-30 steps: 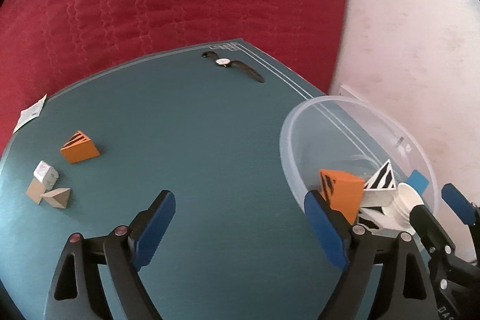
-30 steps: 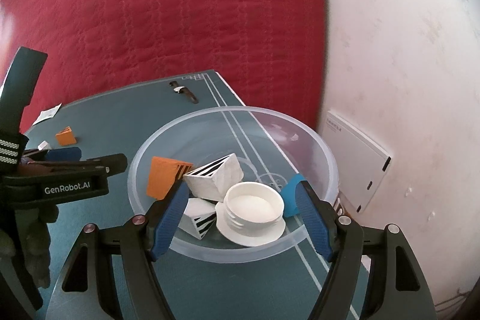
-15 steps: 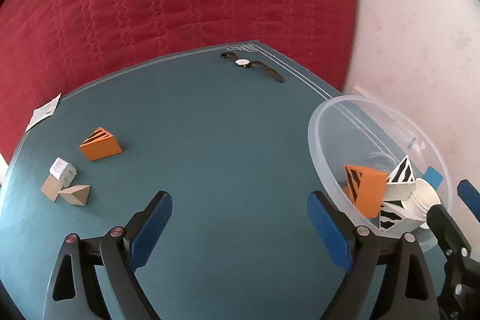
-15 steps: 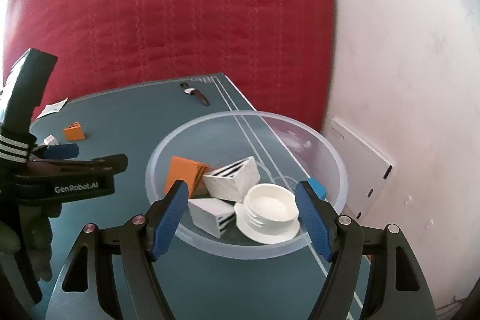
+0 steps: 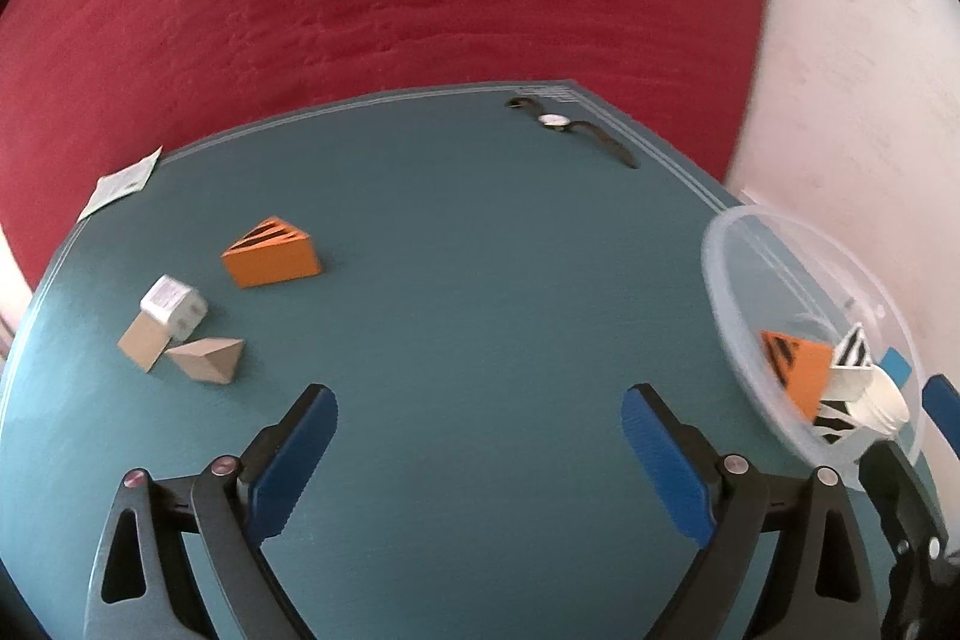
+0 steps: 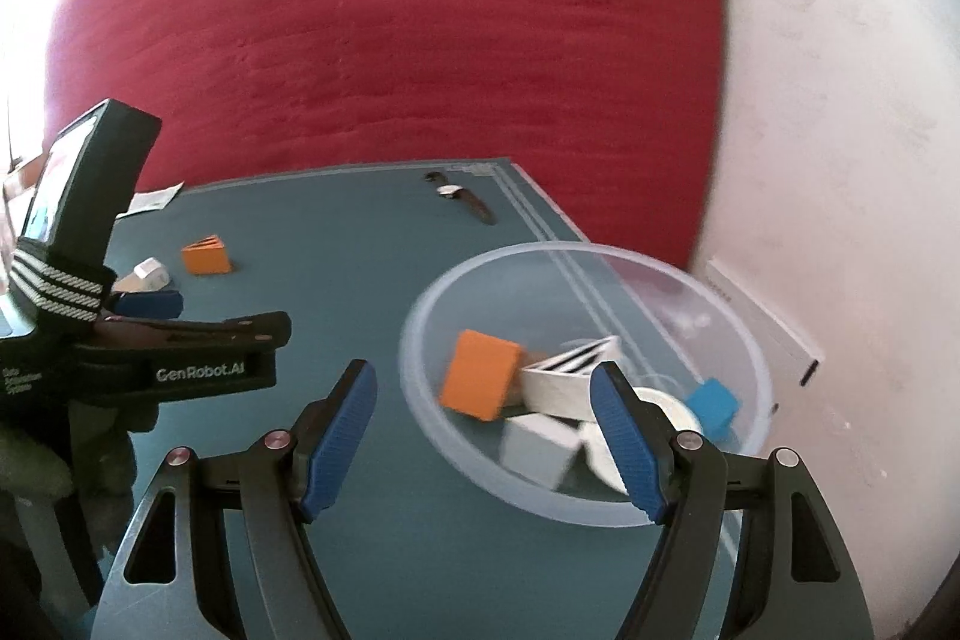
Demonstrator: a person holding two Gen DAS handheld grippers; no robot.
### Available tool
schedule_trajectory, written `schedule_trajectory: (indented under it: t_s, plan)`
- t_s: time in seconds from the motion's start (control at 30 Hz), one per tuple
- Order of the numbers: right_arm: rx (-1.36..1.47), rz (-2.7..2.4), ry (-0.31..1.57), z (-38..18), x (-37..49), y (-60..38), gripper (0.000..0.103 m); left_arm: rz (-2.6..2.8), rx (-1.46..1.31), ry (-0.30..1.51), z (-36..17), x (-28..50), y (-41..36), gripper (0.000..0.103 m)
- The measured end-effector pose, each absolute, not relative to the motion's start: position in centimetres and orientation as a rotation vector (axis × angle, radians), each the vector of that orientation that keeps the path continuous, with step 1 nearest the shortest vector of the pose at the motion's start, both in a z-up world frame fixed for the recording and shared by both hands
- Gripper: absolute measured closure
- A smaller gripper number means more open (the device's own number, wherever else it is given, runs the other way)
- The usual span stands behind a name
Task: Organize rigid objects
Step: 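Withdraw both grippers from the bowl toward the remaining objects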
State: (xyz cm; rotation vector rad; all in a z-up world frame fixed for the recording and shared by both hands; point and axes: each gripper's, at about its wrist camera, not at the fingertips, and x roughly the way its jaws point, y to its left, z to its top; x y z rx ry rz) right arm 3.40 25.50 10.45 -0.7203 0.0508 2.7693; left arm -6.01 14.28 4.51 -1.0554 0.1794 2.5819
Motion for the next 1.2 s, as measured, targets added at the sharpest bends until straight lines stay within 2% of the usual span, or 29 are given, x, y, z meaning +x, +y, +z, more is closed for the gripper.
schedule_trajectory:
  t_s: [0.27, 0.77, 0.93, 1.2]
  plan:
    - [-0.805, 2.871, 0.024, 9.9, 1.6, 21.6, 0.028, 2.640, -1.088, 0.138, 4.4, -7.5, 10.3, 0.005]
    - [-1.074, 2.967, 0.098, 7.9, -2.1, 17.0, 0.028, 2.790, -1.159, 0.107, 3.8, -11.4, 2.3, 0.005]
    - [-1.121, 2.974, 0.084, 7.5, -2.7, 15.9, 0.028, 2.800, -1.160, 0.115, 3.6, -13.3, 0.8, 0.001]
    - [-1.175, 2.981, 0.093, 7.6, -3.9, 14.7, 0.028, 2.757, -1.116, 0.137, 3.8, -14.9, 0.1, 0.000]
